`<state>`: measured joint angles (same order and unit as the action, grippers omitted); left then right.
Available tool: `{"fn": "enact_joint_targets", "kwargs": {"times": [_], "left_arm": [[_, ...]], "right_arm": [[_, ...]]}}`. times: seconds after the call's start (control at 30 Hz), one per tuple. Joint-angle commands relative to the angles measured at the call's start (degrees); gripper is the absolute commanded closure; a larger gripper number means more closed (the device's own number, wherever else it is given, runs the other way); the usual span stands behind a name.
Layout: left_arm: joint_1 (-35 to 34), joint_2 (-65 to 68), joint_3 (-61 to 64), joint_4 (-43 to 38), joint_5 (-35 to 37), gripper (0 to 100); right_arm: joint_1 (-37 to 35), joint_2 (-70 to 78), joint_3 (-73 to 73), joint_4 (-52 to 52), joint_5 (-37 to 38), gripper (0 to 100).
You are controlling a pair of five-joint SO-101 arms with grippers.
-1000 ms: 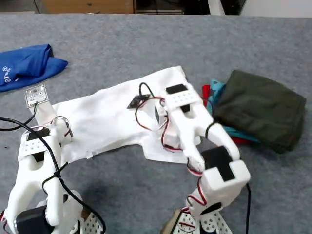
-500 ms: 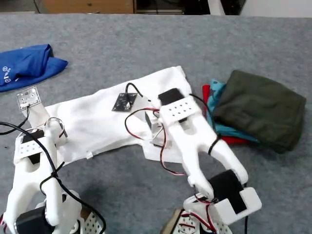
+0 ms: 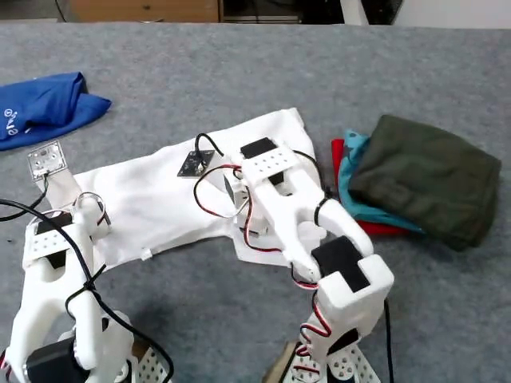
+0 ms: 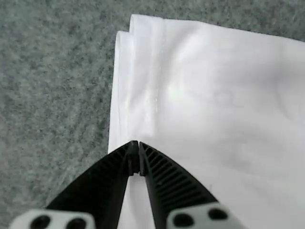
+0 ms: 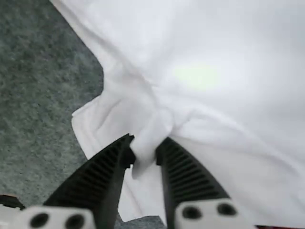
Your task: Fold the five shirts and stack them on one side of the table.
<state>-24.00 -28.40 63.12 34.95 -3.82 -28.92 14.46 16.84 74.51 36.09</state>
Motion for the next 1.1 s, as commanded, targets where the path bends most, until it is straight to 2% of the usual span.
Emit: {"fn": "enact_joint_targets", "kwargs": {"times": [0.0,0.33,0.57,0.83,0.9,1.0,1.07], "left_arm": [[-0.09,-1.1,-0.09,-0.88,0.26,98],[-0.09,-1.1,-0.09,-0.88,0.26,98],[-0.53,-1.45,-0.09,-0.53,0.26,98],[-0.62,-1.54,-0.26,-0.53,0.09,98],[-0.7,-1.54,-1.05,0.0,0.09,98],[-0.7,-1.54,-4.4,3.78,0.09,98],[-0.7,-1.54,-7.91,7.47,0.09,98]], "right_arm": [[-0.66,0.13,-2.95,-0.18,-2.2,97.8],[-4.09,-7.34,-1.63,4.92,-2.46,99.4],[-6.73,-11.74,6.99,4.4,-2.37,99.4],[-6.55,-11.82,11.82,-0.09,-2.37,98.4],[-6.2,-11.91,11.3,0.0,-2.46,92.0],[-5.93,-12.09,9.71,1.76,-2.11,74.9],[-6.2,-13.32,8.04,5.1,-2.11,67.0]]}}
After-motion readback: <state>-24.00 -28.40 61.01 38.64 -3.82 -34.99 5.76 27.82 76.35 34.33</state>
